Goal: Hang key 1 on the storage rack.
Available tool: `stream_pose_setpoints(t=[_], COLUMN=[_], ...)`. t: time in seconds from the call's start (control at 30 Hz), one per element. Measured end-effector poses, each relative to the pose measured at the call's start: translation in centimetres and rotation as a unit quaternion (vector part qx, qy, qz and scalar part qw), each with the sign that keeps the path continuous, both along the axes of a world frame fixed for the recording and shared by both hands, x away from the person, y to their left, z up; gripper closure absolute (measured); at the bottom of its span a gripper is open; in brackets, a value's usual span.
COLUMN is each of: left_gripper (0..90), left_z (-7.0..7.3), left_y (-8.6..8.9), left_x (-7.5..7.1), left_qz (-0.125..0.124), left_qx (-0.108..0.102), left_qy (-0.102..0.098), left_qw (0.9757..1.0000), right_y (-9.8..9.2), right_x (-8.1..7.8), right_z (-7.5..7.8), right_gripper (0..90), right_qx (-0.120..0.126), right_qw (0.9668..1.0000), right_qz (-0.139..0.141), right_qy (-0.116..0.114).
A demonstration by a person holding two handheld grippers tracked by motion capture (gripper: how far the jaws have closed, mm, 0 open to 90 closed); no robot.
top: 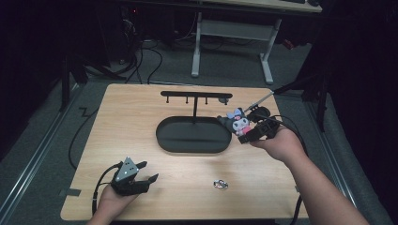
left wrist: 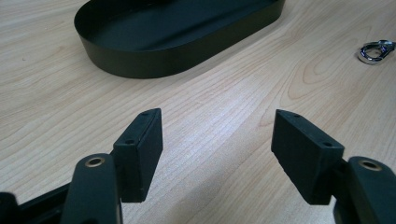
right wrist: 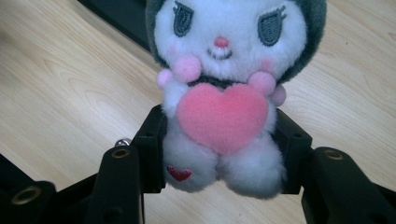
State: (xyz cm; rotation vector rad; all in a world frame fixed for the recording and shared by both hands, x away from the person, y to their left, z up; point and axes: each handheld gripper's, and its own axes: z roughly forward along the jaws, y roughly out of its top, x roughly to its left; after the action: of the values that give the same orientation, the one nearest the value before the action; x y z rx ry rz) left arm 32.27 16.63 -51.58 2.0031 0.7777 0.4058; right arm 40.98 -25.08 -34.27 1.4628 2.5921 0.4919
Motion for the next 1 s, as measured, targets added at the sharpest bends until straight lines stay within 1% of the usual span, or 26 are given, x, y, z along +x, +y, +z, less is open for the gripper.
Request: stream_pose_setpoints(t=[0.1,0.2,0.23,0.33,0.37,0.5,0.63,0.67,0.7,0.73,0.9,1.0], left_gripper=[34.6,34.6,34.5,34.5,34.5,34.5,34.5,34.5,34.5,34.4,34.5,34.5], left_z=[0.0,0.1,0.1,0.1,0.1,0.1,0.1,0.1,0.1,0.1,0.1,0.1], left_y=[0.1,0.1,0.1,0.1,0.1,0.1,0.2,0.2,0.2,0.2,0.2,0.2], left_x=[0.0,0.0,0.0,0.0,0.0,0.0,0.0,0.0,0.0,0.0,0.0,0.0], left_qz=[0.000,0.000,0.000,0.000,0.000,-0.001,-0.001,-0.001,-0.002,-0.002,-0.002,-0.002], left_qx=[0.000,0.000,-0.001,-0.001,0.000,0.000,-0.001,0.000,0.000,-0.001,-0.002,-0.001], left_qy=[0.000,-0.001,-0.001,-0.001,0.000,-0.001,-0.001,-0.001,0.001,0.002,0.001,0.001], left_qw=[1.0000,1.0000,1.0000,1.0000,1.0000,1.0000,1.0000,1.0000,1.0000,1.0000,1.0000,1.0000], right_y=[0.3,0.5,0.7,0.7,0.8,1.0,1.1,1.3,1.3,1.4,1.7,1.9], right_x=[0.5,0.7,1.0,1.1,1.3,1.7,1.9,2.0,2.1,2.2,2.6,2.8], right_z=[0.6,0.9,1.4,1.7,2.2,2.8,3.1,3.3,3.5,3.5,3.6,3.6], right_gripper=[49.3,49.3,49.3,49.3,49.3,49.3,49.3,49.3,49.3,49.3,49.3,49.2], right_qx=[0.005,0.004,0.006,0.007,0.005,0.005,0.004,0.006,0.004,0.007,0.002,-0.002], right_qw=[1.0000,1.0000,1.0000,0.9999,0.9999,0.9998,0.9997,0.9997,0.9996,0.9995,0.9994,0.9993], right_qz=[-0.004,-0.003,-0.002,-0.004,-0.005,-0.006,-0.004,-0.009,-0.003,-0.006,-0.007,-0.004], right_qy=[-0.003,-0.005,-0.007,-0.011,-0.015,-0.021,-0.025,-0.024,-0.029,-0.030,-0.033,-0.036])
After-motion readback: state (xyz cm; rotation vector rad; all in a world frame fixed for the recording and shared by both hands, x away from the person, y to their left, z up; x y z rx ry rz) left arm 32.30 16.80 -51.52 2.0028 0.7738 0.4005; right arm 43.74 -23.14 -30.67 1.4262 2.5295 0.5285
